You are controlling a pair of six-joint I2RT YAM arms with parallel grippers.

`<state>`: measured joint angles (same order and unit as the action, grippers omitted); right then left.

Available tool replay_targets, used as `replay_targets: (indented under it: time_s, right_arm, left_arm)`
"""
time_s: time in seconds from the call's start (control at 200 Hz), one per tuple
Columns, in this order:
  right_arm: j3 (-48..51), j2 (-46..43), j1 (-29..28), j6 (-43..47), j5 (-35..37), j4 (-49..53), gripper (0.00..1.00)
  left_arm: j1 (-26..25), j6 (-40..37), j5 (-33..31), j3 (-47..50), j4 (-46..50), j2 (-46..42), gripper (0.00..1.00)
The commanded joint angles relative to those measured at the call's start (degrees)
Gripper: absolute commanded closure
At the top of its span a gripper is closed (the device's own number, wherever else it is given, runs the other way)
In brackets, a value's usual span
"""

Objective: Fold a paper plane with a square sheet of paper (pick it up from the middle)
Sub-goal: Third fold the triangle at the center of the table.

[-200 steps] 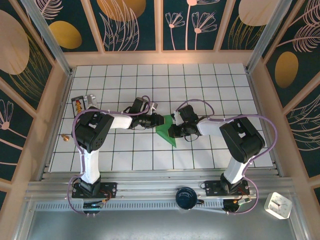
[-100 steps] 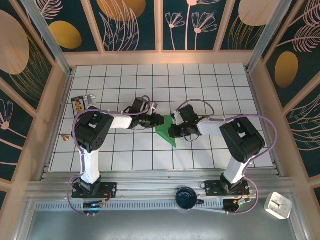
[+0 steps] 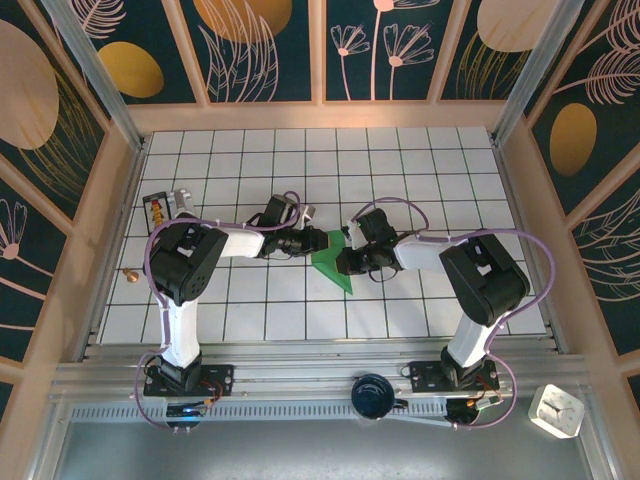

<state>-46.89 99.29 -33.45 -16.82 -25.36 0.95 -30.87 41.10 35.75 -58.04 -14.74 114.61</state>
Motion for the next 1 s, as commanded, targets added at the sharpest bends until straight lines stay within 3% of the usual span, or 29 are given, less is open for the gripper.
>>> replay_targets:
  time_s: [0.0, 0.565, 0.996]
  right_arm:
    - [-1.28, 0.94, 0.49, 1.16, -0.61, 1.08, 0.92]
    - [1.54, 2.84, 0.48, 0.6, 0.99, 0.23, 0.93]
    - [5.13, 2.23, 0.43, -1.07, 2.58, 0.47, 0.95]
  left_arm:
    - [-0.15, -1.29, -0.69, 0.27, 4.53, 2.8, 0.72]
    - [-0.16, -1.33, -0.59, -0.62, 5.07, 2.86, 0.72]
    - [-0.15, -1.45, -2.68, -7.06, 8.94, -2.45, 0.61]
